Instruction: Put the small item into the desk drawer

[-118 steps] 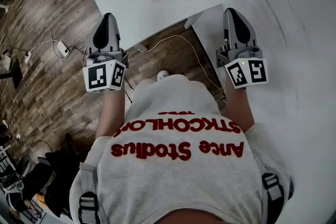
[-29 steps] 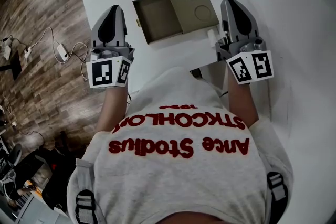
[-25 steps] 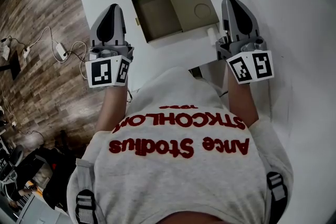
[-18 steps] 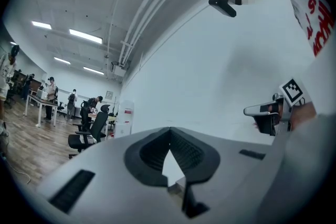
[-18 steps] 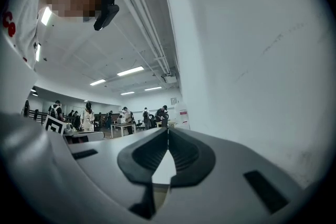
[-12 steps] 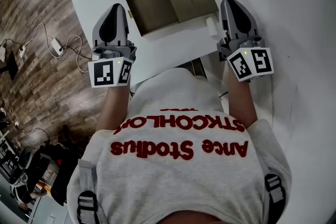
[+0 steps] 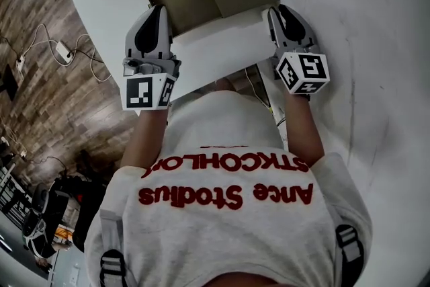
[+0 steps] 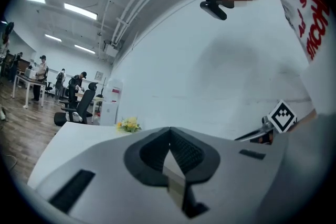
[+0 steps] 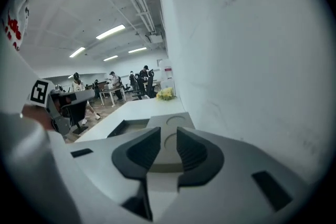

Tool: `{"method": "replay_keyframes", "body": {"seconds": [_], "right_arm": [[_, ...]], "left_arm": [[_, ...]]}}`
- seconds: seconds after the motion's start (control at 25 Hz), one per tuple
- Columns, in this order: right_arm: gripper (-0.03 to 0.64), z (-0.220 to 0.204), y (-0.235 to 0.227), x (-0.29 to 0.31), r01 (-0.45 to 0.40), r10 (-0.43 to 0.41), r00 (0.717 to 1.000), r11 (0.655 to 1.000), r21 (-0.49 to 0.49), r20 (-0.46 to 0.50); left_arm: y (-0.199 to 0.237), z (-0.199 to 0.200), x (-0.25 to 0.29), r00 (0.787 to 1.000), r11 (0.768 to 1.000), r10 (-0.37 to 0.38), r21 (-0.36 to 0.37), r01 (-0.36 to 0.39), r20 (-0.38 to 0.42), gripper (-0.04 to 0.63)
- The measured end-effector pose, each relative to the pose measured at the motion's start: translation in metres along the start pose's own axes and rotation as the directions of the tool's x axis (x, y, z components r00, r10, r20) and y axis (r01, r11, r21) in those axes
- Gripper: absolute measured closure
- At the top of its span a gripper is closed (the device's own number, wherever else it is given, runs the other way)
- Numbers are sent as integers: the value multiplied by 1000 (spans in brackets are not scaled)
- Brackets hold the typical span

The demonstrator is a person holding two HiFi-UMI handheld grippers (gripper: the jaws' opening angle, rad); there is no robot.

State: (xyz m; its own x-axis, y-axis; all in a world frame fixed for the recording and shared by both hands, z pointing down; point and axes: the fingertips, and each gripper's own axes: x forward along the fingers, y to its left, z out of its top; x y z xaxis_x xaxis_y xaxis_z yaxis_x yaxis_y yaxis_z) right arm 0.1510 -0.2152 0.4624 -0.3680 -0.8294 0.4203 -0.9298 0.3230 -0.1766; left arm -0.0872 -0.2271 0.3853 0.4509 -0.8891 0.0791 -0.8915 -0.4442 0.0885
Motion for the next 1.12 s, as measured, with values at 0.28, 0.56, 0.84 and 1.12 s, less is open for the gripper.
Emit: {"method": "replay_keyframes", "body": {"seconds": [0.28,0.56,0.84,1.12], "right_arm": [[488,-76,-19,15,54,-65,983,996,-66,-169],[471,-129,-38,20,104,-108,955,994,-27,-277],[485,-146,-39,26,80,-89,936,996,-43,-341],[489,-102,-26,19,40,-46,969,999,-32,-245]], "left_arm": [[-5,-30,9,998,1000,-10,-5,10,-61,588],[-9,-44,12,996,1000,-18,-5,18,-90,588],[-5,-44,9,995,1000,-2,-3,1,-97,588],[0,-23,1,998,1000,25,14,-25,-59,588]]}}
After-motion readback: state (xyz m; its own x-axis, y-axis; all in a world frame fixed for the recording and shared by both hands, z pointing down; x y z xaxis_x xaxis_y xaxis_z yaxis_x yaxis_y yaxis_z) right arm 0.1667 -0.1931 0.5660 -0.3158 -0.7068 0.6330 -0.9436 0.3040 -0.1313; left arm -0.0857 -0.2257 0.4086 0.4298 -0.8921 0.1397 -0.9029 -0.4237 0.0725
